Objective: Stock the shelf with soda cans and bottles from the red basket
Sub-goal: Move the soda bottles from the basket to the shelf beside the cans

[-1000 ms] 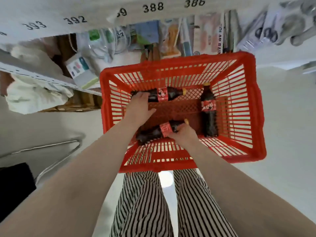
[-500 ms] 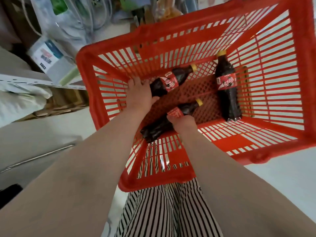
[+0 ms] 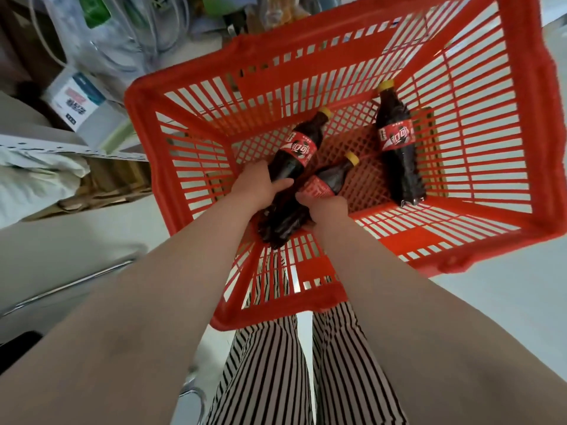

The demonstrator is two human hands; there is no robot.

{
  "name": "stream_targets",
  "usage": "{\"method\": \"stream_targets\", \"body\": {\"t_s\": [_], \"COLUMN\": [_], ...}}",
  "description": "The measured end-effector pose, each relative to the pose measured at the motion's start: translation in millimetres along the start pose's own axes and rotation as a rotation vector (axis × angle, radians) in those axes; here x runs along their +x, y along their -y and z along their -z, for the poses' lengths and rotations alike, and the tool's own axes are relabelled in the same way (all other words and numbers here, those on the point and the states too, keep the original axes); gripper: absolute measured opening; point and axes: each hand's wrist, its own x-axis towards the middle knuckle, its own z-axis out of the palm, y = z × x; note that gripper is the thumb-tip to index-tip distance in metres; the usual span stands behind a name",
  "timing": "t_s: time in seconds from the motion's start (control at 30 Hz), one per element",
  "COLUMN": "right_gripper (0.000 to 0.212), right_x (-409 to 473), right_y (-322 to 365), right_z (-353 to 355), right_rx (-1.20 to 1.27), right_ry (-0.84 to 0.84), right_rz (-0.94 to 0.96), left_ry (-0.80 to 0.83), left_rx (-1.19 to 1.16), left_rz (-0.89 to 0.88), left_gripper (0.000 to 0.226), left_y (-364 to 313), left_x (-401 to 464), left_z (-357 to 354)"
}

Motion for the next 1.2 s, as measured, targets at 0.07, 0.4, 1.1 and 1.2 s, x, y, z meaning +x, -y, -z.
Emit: {"method": "stream_targets", "body": {"t_s": [0.07,0.4,1.1,1.2], "right_gripper": [0.076,0.041,0.045,0.049], "right_x": [-11,-116,-317,-325], "right_y": [8,43,-94,-137], "right_z": [16,135,361,393], "right_rx": [0.024,0.174,0.553,0.688], "right_ry": [0.045,0.645,0.276,0.227], "right_rz": [0.046,0.175,0.817,0.842], "left_ry": [0.039,-0.069,0.181,0.238], "left_rx": [-0.102,-0.440,-0.628,-0.550], "left_rz": [0.038,-0.022,-0.498,-0.525], "left_gripper": [0.065,0.057,0.020,0.031], "left_y": [-3,-61,-220,-232], "left_x": [-15,-146,-406,-431], "left_z": [5,39,20,-11]}}
